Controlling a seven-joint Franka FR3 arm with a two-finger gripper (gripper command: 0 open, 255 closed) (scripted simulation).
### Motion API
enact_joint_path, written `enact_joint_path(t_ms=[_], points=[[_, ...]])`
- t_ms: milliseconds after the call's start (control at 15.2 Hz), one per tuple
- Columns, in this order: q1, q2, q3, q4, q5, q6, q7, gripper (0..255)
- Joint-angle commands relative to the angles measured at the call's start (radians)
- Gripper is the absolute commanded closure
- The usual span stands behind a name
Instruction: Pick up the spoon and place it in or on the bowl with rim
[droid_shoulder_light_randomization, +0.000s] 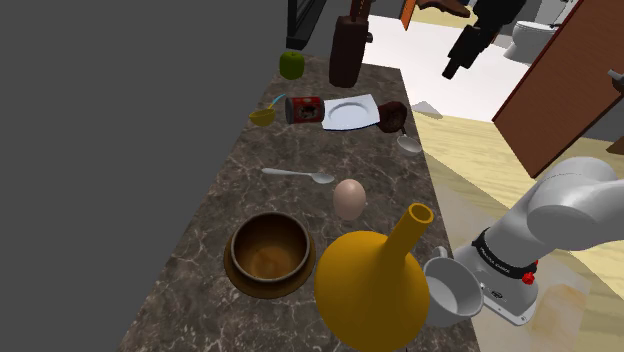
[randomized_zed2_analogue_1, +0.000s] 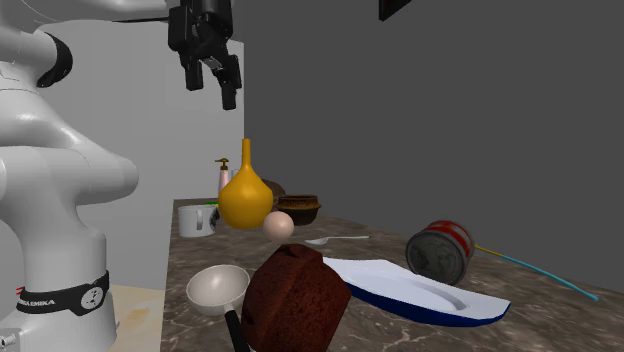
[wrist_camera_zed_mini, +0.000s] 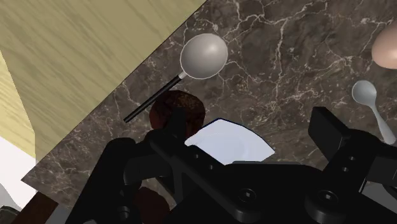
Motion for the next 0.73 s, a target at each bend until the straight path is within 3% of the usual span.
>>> enact_joint_path(t_ms=[0, 660], points=[[0.000, 0.000, 0.000, 0.000, 0.000, 0.000, 0.000, 0], [0.101, 0.173, 0.059, -0.106, 0.096, 0.305, -0.011, 0]])
